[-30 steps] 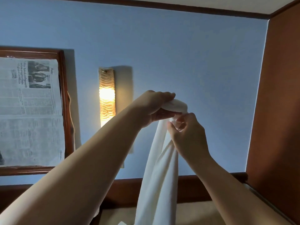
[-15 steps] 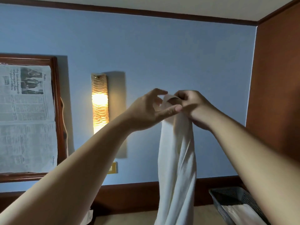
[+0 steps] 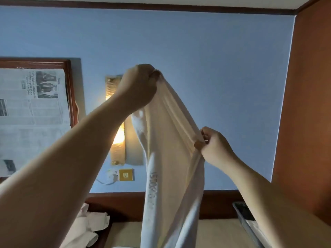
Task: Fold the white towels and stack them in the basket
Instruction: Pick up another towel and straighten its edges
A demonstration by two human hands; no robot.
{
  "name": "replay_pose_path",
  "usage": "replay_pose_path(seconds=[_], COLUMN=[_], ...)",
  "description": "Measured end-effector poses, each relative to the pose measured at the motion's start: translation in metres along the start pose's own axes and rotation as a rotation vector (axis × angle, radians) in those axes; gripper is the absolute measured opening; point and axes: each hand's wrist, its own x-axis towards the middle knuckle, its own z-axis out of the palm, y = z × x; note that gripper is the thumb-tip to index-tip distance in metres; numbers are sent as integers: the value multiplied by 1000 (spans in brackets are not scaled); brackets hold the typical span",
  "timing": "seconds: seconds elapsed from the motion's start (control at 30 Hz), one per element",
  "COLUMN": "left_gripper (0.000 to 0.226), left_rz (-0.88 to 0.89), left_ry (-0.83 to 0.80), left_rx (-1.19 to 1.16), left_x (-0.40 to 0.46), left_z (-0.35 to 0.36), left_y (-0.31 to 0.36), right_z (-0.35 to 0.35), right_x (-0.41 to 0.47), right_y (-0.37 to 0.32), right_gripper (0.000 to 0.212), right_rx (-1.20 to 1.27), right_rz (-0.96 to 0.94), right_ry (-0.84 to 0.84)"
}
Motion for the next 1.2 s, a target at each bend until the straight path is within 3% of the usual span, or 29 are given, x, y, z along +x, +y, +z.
replay_pose_path(seconds=[0.2, 0.3, 0.47, 0.53, 0.6, 0.63, 0.67, 0.73, 0.77, 0.83, 0.9, 0.97, 1.07, 1.2], left_gripper=[34, 33, 29, 29, 24, 24, 25, 23, 18, 16, 43, 55, 53, 56], left_rz=[-99, -121, -157, -187, -202, -210, -216, -220, -220, -194, -143, -121, -151, -316], left_ry=[11, 46, -155, -176, -119, -79, -52, -63, -104, -284, -504, -648, -672, -530], left_rx=[234, 271, 231, 140, 4, -49, -79, -91, -103, -63, 76, 190, 202, -34], left_x=[-10, -22, -35, -37, -34, -32, -31, -31, -32, -40, -50, -60, -80, -111], left_z=[-32, -34, -37, -41, -45, -45, -46, -44, -42, -37, -30, -17, 7, 33], left_y=[-62, -72, -56, -51, -45, -39, -33, -25, -24, -22, -25, -31, -39, -41], right_z=[-54, -93, -128, -139, -142, -141, -136, -131, -130, -129, -122, -108, -88, -65], right_x=[15, 36, 45, 46, 53, 56, 59, 55, 53, 48, 37, 25, 13, 4], right_y=[7, -16, -40, -50, -53, -53, -51, -50, -50, -47, -47, -45, -40, -30], right_gripper=[14, 12, 19, 20, 36, 40, 34, 34, 41, 39, 32, 34, 34, 43], right_rx=[-140, -158, 310, 523, 723, 681, 490, -13, -117, 60, 180, 112, 56, 151], right_rz=[-32, -109, -88, -104, -83, -62, -16, 64, 61, 68, 41, -6, -31, -50], right_ry=[122, 65, -425, -433, -316, -267, -246, -360, -377, -323, -352, -429, -396, -308])
